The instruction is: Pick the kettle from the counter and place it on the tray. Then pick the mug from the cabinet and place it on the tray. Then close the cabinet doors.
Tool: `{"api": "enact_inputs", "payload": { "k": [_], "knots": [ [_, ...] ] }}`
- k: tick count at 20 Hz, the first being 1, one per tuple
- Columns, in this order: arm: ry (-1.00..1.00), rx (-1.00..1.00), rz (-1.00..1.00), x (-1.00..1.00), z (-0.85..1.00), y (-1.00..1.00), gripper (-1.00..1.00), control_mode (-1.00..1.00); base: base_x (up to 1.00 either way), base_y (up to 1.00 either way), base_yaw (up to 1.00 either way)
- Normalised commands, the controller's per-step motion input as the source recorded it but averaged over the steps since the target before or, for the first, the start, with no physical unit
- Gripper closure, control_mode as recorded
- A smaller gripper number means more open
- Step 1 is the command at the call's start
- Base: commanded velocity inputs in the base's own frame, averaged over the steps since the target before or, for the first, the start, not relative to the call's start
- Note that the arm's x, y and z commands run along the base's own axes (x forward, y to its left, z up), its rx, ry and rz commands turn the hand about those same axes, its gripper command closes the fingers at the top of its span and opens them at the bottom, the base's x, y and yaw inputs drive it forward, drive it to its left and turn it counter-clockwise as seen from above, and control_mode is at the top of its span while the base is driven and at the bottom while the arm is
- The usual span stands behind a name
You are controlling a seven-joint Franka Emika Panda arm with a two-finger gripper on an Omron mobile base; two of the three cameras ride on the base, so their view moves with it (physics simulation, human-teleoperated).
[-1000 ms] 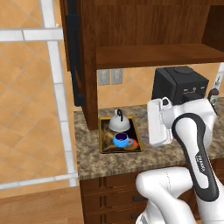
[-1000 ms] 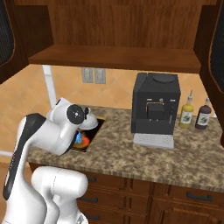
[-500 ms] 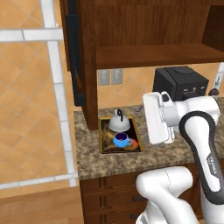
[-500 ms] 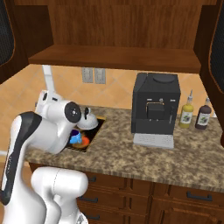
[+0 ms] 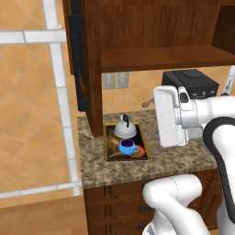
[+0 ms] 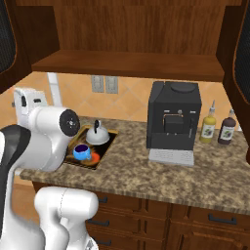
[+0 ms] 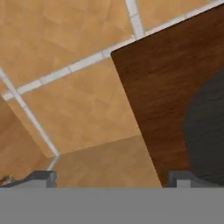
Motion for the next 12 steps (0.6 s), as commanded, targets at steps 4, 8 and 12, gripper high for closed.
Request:
{"api": "enact_inputs", "payload": {
  "k": [4, 8, 12],
  "knots": [
    [-0.46, -0.16, 0.03, -0.51, 0.29, 0.67, -1.00, -1.00, 0.00, 0.00, 0.00],
    [-0.40, -0.11, 0.00, -0.54, 0.22, 0.60, -1.00, -1.00, 0.00, 0.00, 0.00],
    [-0.28, -0.03, 0.00, -0.47, 0.24, 0.47, -1.00, -1.00, 0.00, 0.00, 0.00]
  ]
}}
